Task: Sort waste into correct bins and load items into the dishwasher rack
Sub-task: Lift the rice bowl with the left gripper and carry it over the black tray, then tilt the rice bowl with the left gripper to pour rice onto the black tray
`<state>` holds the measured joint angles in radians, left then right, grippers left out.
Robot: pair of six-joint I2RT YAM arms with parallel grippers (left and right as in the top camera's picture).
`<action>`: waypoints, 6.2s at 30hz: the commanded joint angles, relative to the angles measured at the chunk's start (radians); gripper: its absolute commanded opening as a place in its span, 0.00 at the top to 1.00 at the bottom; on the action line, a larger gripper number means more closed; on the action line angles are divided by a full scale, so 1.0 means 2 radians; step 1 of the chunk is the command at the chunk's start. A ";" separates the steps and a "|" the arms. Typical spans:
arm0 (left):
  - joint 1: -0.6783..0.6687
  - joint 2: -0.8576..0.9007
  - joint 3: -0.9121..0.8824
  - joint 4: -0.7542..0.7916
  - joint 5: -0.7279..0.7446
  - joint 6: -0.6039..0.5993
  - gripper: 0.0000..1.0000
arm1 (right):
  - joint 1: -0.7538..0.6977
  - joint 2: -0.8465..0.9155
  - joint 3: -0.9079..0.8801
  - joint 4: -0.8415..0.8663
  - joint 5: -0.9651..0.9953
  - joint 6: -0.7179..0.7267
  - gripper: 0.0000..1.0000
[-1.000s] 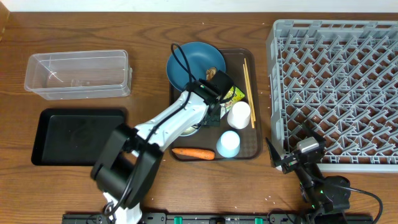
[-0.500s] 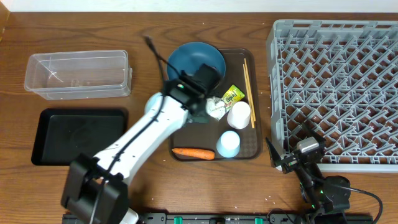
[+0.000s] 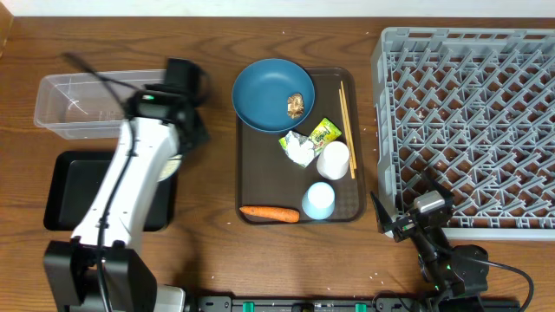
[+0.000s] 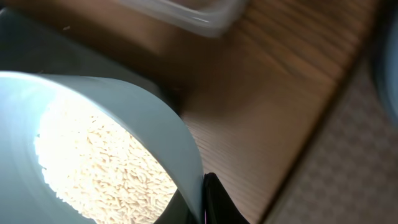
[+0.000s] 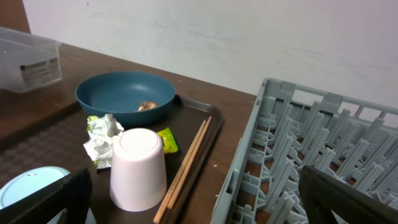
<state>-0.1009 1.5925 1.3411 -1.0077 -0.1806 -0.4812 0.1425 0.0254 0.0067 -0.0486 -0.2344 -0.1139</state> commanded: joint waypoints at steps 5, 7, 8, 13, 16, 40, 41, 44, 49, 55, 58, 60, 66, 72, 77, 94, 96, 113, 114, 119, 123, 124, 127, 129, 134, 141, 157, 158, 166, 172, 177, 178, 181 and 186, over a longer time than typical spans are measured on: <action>0.137 -0.008 -0.002 0.030 0.135 0.039 0.94 | -0.002 0.000 -0.001 -0.002 -0.001 -0.003 0.01; 0.178 -0.008 -0.002 0.041 0.185 0.056 0.94 | -0.002 0.000 -0.001 -0.002 -0.001 -0.003 0.01; 0.198 -0.008 -0.002 0.045 0.206 0.062 0.94 | -0.002 0.000 -0.001 -0.002 -0.001 -0.003 0.01; 0.278 -0.007 -0.002 0.049 0.261 0.065 0.94 | -0.002 0.000 -0.001 -0.002 -0.001 -0.003 0.01; 0.320 -0.004 -0.003 0.056 0.308 0.079 0.94 | -0.002 0.000 -0.001 -0.002 -0.001 -0.003 0.01; 0.448 0.004 -0.108 0.163 0.558 0.120 0.94 | -0.002 0.000 -0.001 -0.002 -0.001 -0.003 0.01; 0.448 0.004 -0.112 0.165 0.558 0.121 0.94 | -0.002 0.000 -0.001 -0.002 -0.001 -0.003 0.01; 0.449 0.004 -0.122 0.168 0.558 0.121 0.94 | -0.002 0.000 -0.001 -0.002 -0.001 -0.003 0.01; 0.465 0.004 -0.142 0.175 0.582 0.121 0.94 | -0.002 0.000 -0.001 -0.002 -0.001 -0.003 0.01; 0.507 0.004 -0.152 0.190 0.663 0.120 0.94 | -0.002 0.000 -0.001 -0.002 -0.001 -0.003 0.01; 0.525 0.004 -0.153 0.185 0.683 0.119 0.94 | -0.002 0.000 -0.001 -0.002 -0.001 -0.003 0.01; 0.532 0.004 -0.154 0.185 0.710 0.123 0.94 | -0.002 0.000 -0.001 -0.002 -0.001 -0.003 0.01; 0.533 0.004 -0.154 0.191 0.714 0.122 0.94 | -0.002 0.000 -0.001 -0.002 -0.001 -0.003 0.01; 0.533 0.004 -0.154 0.190 0.748 0.122 0.94 | -0.002 0.000 -0.001 -0.002 -0.001 -0.003 0.01; 0.533 0.004 -0.154 0.208 0.766 0.113 0.94 | -0.002 0.000 -0.001 -0.002 -0.001 -0.003 0.01; 0.552 0.028 -0.155 0.224 0.752 0.096 0.94 | -0.002 0.000 -0.001 -0.002 -0.001 -0.003 0.01; 0.552 0.044 -0.155 0.224 0.752 0.096 0.94 | -0.002 0.000 -0.001 -0.002 -0.001 -0.003 0.01; 0.553 0.155 -0.155 0.247 0.876 0.098 0.94 | -0.002 0.000 -0.001 -0.002 -0.001 -0.003 0.01; 0.553 0.155 -0.155 0.245 0.876 0.096 0.94 | -0.002 0.000 -0.001 -0.002 -0.001 -0.003 0.01; 0.553 0.155 -0.155 0.198 0.876 0.097 0.94 | -0.002 0.000 -0.001 -0.002 -0.001 -0.003 0.01; 0.553 0.155 -0.155 0.199 0.876 0.096 0.94 | -0.002 0.000 -0.001 -0.002 -0.001 -0.003 0.01; 0.553 0.155 -0.155 0.193 0.876 0.096 0.94 | -0.002 0.000 -0.001 -0.002 -0.001 -0.003 0.01; 0.555 0.155 -0.155 0.191 0.876 0.094 0.94 | -0.002 0.000 -0.001 -0.002 -0.001 -0.003 0.01; 0.556 0.155 -0.155 0.173 0.876 0.090 0.94 | -0.002 0.000 -0.001 -0.002 -0.001 -0.003 0.01; 0.562 0.155 -0.155 0.174 0.876 0.086 0.94 | -0.002 0.000 -0.001 -0.002 -0.001 -0.003 0.01; 0.562 0.155 -0.155 0.154 0.876 0.093 0.94 | -0.002 0.000 -0.001 -0.002 -0.001 -0.003 0.01; 0.564 0.155 -0.155 0.201 0.876 0.073 0.94 | -0.002 0.000 -0.001 -0.002 -0.001 -0.003 0.01; 0.564 0.155 -0.155 0.203 0.876 0.078 0.94 | -0.002 0.000 -0.001 -0.002 -0.001 -0.003 0.01; 0.558 0.154 -0.155 0.198 0.876 0.095 0.94 | -0.002 0.000 -0.001 -0.002 -0.001 -0.003 0.01; 0.558 0.155 -0.155 0.242 0.876 0.072 0.94 | -0.002 0.000 -0.001 -0.002 -0.001 -0.003 0.01; 0.558 0.154 -0.155 0.224 0.876 0.090 0.94 | -0.002 0.000 -0.001 -0.002 -0.001 -0.003 0.01; 0.558 0.154 -0.155 0.222 0.876 0.086 0.94 | -0.002 0.000 -0.001 -0.002 -0.001 -0.003 0.01; 0.557 0.154 -0.155 0.217 0.876 0.086 0.94 | -0.002 0.000 -0.001 -0.002 -0.001 -0.003 0.01; 0.557 0.154 -0.155 0.232 0.876 0.081 0.94 | -0.002 0.000 -0.001 -0.002 -0.001 -0.003 0.01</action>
<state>1.0176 1.9011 1.0225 -0.5392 1.5463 -0.3111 0.1425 0.0254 0.0071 -0.0486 -0.2344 -0.1139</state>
